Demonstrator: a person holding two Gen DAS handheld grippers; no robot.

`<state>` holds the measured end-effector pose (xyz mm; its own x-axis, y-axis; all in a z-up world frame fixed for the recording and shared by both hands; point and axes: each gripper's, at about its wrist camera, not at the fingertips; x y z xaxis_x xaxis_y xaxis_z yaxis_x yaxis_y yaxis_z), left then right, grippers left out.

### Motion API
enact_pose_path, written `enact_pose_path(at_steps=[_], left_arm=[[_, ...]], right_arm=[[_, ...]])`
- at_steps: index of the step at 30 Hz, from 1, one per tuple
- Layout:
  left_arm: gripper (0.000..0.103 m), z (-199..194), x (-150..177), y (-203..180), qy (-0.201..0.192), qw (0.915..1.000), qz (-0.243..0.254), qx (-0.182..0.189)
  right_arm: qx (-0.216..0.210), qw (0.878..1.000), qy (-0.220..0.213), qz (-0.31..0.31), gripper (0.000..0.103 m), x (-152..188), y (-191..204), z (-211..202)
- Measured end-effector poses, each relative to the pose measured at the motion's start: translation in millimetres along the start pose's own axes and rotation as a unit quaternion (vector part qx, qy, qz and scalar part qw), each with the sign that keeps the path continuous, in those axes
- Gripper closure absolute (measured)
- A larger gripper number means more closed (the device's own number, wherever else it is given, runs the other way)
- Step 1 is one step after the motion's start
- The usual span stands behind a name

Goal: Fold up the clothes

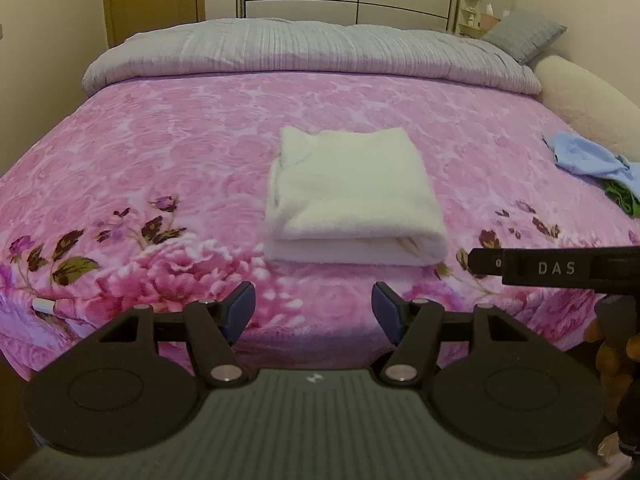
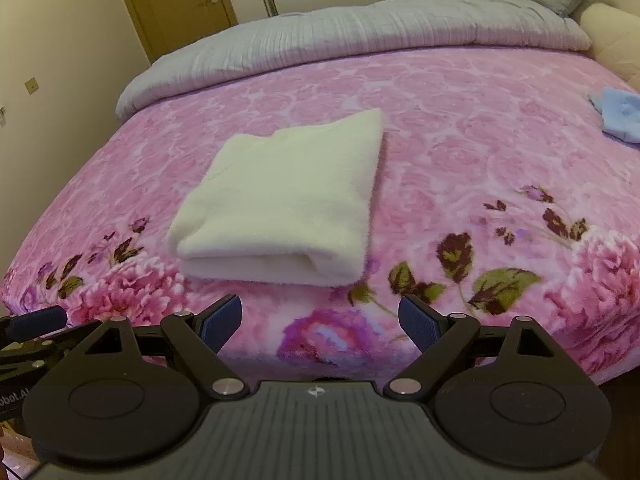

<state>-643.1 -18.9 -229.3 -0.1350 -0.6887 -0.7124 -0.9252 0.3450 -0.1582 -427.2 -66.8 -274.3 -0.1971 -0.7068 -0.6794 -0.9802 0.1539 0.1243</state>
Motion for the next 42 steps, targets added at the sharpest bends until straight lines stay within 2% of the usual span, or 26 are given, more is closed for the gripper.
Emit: enact_pose_path(at_steps=[4, 7, 8, 11, 13, 15, 17, 22, 26, 29, 32, 35, 38, 42], left_arm=[[0.05, 10.0, -9.8, 12.2, -0.003, 0.9998, -0.008, 0.019], [0.055, 26.1, -22.3, 23.6, 0.007, 0.9991, -0.021, 0.036], [0.059, 33.4, -28.2, 27.2, 0.011, 0.9986, -0.026, 0.045], [0.061, 61.8, -50.0, 31.8, 0.02, 0.9973, -0.027, 0.065], [0.061, 82.8, -65.1, 32.3, 0.026, 0.9964, -0.023, 0.078], [0.069, 107.3, -81.6, 31.1, 0.032, 0.9946, -0.018, 0.098], [0.072, 133.2, -98.5, 29.3, 0.037, 0.9916, -0.014, 0.123], [0.081, 197.1, -129.8, 21.8, 0.047, 0.987, 0.01, 0.153], [0.085, 237.3, -135.5, 28.5, 0.063, 0.9884, 0.015, 0.137], [0.082, 258.5, -129.9, 41.8, 0.074, 0.9882, 0.014, 0.133], [0.082, 266.1, -129.4, 53.6, 0.076, 0.9861, -0.006, 0.148], [0.082, 267.7, -127.3, 52.7, 0.067, 0.987, 0.001, 0.146], [0.082, 254.5, -129.8, 50.9, 0.059, 0.989, 0.0, 0.136], [0.084, 224.8, -131.9, 51.8, 0.042, 0.9914, -0.008, 0.124]], right_arm=[[-0.002, 1.0, 0.001, 0.005, 0.015, -1.0, -2.8, 7.2], [-0.002, 0.999, -0.005, 0.044, 0.015, -3.5, -24.0, 17.1], [-0.002, 0.998, -0.008, 0.063, 0.018, -4.8, -34.5, 20.7], [-0.003, 0.993, -0.017, 0.119, 0.028, -11.7, -67.6, 32.3], [-0.007, 0.989, -0.017, 0.147, 0.041, -19.9, -87.3, 45.3], [-0.023, 0.987, -0.022, 0.158, 0.065, -30.7, -98.6, 60.5], [-0.041, 0.985, -0.029, 0.166, 0.075, -42.2, -107.3, 75.9], [-0.073, 0.988, -0.041, 0.131, 0.079, -78.4, -100.8, 118.2], [-0.083, 0.99, -0.023, 0.115, 0.08, -89.1, -94.0, 157.0], [-0.08, 0.993, -0.014, 0.089, 0.079, -89.9, -86.4, 175.4], [-0.075, 0.995, -0.016, 0.062, 0.079, -87.8, -79.6, 182.6], [-0.076, 0.996, -0.018, 0.052, 0.079, -86.0, -79.6, 183.6], [-0.075, 0.995, -0.021, 0.054, 0.08, -84.8, -81.1, 182.2], [-0.073, 0.993, -0.03, 0.084, 0.077, -90.6, -85.4, 162.4]])
Point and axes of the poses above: each gripper's, at about its wrist camera, not at the fingertips, and z roughly the way its jaws point, y to its left, x to its underside, and after that the axes turned 10 degrees about -z, right-handed
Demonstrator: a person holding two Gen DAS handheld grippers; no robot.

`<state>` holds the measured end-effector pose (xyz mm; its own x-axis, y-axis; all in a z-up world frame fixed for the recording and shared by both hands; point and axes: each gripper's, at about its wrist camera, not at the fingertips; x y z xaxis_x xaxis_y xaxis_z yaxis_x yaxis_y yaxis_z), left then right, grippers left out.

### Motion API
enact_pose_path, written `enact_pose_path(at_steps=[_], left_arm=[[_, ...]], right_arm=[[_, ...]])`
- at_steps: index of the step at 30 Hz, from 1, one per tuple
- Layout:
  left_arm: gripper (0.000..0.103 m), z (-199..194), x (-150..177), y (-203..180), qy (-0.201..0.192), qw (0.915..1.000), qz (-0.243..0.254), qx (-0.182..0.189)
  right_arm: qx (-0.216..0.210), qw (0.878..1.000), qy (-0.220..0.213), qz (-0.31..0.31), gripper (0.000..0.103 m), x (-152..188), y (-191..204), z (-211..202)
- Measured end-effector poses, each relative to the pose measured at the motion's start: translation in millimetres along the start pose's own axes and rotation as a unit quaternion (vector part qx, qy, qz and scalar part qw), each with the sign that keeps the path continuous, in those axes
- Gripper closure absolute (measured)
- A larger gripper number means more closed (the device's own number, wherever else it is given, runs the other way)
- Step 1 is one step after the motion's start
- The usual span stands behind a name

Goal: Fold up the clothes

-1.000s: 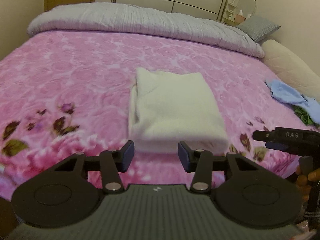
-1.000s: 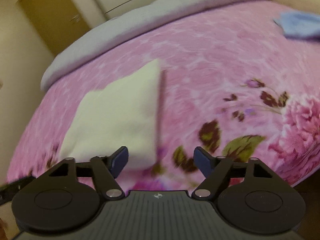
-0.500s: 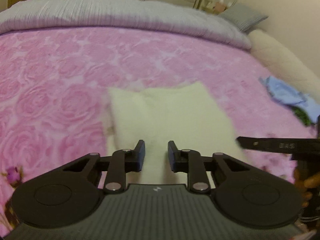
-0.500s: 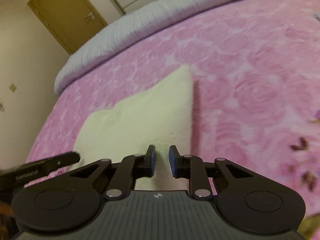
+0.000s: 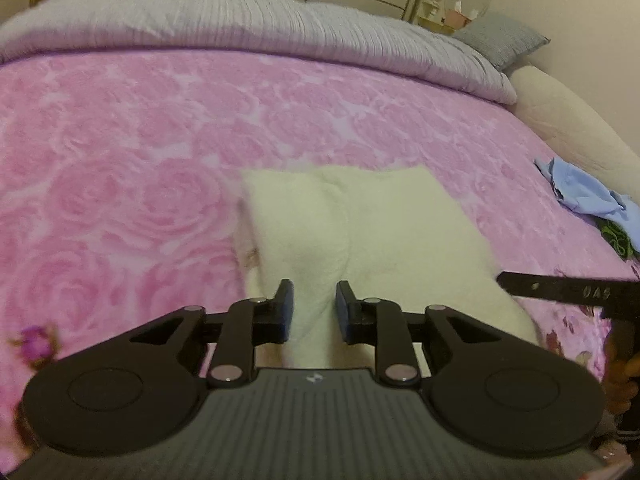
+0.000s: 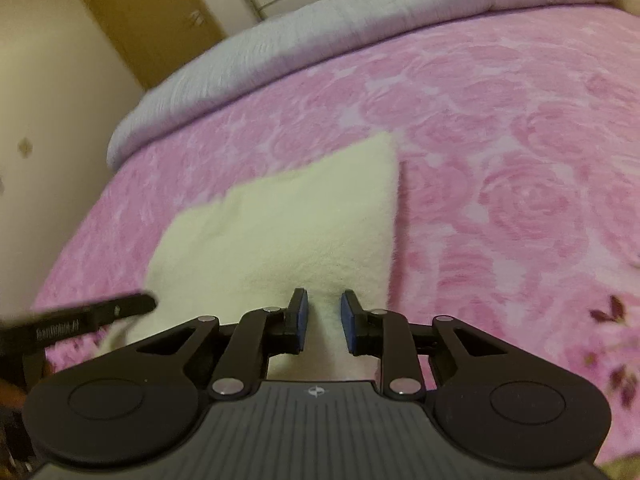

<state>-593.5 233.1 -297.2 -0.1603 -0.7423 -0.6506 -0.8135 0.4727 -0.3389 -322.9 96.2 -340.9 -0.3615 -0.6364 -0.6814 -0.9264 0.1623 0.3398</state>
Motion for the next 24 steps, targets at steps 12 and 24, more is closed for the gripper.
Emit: enact_pose_path(at_steps=[12, 24], left_arm=[[0.085, -26.3, 51.0, -10.7, 0.027, 0.9996, -0.003, -0.008], [0.059, -34.9, 45.4, 83.2, 0.043, 0.961, -0.254, 0.101]], right_arm=[[-0.014, 0.999, 0.03, -0.03, 0.08, 50.5, 25.9, -33.5], [-0.069, 0.99, 0.019, 0.119, 0.032, 51.1, -32.0, -57.0]])
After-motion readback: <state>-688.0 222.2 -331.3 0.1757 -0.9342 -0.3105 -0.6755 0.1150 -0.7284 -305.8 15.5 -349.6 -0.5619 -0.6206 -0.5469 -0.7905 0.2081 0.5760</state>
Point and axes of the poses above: each gripper's, at about its wrist camera, not at the fingertips, and z roughly the way its jaws point, y to its left, x to its underside, and after that the axes turned 10 degrees about -z, right-handed
